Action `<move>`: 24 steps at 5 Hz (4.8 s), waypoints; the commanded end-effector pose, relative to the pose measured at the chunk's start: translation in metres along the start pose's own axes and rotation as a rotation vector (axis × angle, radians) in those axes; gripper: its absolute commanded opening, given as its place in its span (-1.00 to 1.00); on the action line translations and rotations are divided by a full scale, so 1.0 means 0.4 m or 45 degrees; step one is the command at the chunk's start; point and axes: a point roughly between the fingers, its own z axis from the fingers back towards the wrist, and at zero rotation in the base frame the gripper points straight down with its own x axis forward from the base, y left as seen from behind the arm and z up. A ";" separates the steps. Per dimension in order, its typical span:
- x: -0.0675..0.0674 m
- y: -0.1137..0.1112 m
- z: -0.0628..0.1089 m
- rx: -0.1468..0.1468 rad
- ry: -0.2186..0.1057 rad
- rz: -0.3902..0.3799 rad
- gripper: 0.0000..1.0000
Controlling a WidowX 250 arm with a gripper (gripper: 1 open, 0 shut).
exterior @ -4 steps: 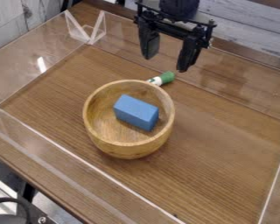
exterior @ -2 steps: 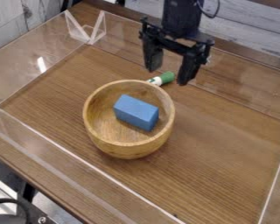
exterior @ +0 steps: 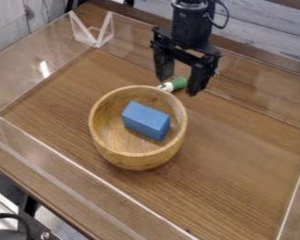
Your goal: Put the green marker in the brown bowl
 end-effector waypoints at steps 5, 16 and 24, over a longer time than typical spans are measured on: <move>0.089 0.043 -0.036 0.054 -0.096 -0.086 1.00; 0.117 0.086 -0.045 -0.035 -0.106 -0.103 -1.00; 0.053 0.132 0.180 -0.026 -0.154 0.045 1.00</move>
